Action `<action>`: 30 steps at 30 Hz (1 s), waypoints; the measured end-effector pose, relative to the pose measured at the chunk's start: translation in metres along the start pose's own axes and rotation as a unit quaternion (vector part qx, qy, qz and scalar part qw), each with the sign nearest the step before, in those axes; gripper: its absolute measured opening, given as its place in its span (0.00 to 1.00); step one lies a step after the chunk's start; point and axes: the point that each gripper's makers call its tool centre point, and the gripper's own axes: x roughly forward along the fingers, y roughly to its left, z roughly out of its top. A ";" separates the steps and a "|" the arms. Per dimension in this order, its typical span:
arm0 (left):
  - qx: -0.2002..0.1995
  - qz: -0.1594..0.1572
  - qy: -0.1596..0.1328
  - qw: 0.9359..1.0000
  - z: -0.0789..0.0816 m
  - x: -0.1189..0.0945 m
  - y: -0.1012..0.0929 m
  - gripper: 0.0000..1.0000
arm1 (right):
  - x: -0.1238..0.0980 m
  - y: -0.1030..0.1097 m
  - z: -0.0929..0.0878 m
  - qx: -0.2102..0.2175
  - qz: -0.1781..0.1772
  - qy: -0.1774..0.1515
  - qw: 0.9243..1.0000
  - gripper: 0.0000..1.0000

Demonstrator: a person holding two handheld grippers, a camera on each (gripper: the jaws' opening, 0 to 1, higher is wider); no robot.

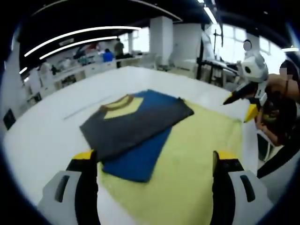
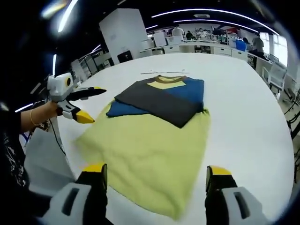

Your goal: Fold the garment on the visible template until the final outline fits inside the template.

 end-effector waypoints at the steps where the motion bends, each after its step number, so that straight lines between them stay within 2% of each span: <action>1: -0.002 0.000 0.002 1.000 -0.003 -0.004 -0.001 0.99 | 0.000 0.001 -0.003 0.003 0.001 0.002 1.000 0.86; 6: -0.011 0.003 0.006 1.000 -0.013 -0.019 -0.006 0.98 | -0.001 0.001 -0.015 0.004 -0.002 0.016 1.000 0.85; 13: -0.062 0.017 0.013 0.998 -0.031 -0.041 -0.007 0.94 | -0.003 -0.003 -0.024 0.008 -0.018 0.024 1.000 0.81; 18: -0.103 0.032 0.027 0.994 -0.048 -0.055 -0.006 0.91 | -0.002 -0.003 -0.031 0.014 -0.021 0.030 0.999 0.77; 24: -0.109 0.044 0.059 0.991 -0.070 -0.064 -0.012 0.83 | -0.003 -0.007 -0.038 0.017 -0.034 0.035 0.999 0.72; 27: -0.118 0.046 0.073 0.989 -0.077 -0.066 -0.015 0.77 | -0.005 -0.009 -0.042 0.044 -0.033 0.036 0.998 0.66; 29: -0.130 0.062 0.095 0.985 -0.088 -0.071 -0.015 0.71 | -0.006 -0.010 -0.043 0.048 -0.035 0.036 0.998 0.62; 30: -0.146 0.071 0.118 0.980 -0.098 -0.075 -0.015 0.67 | -0.007 -0.011 -0.044 0.047 -0.037 0.039 0.997 0.61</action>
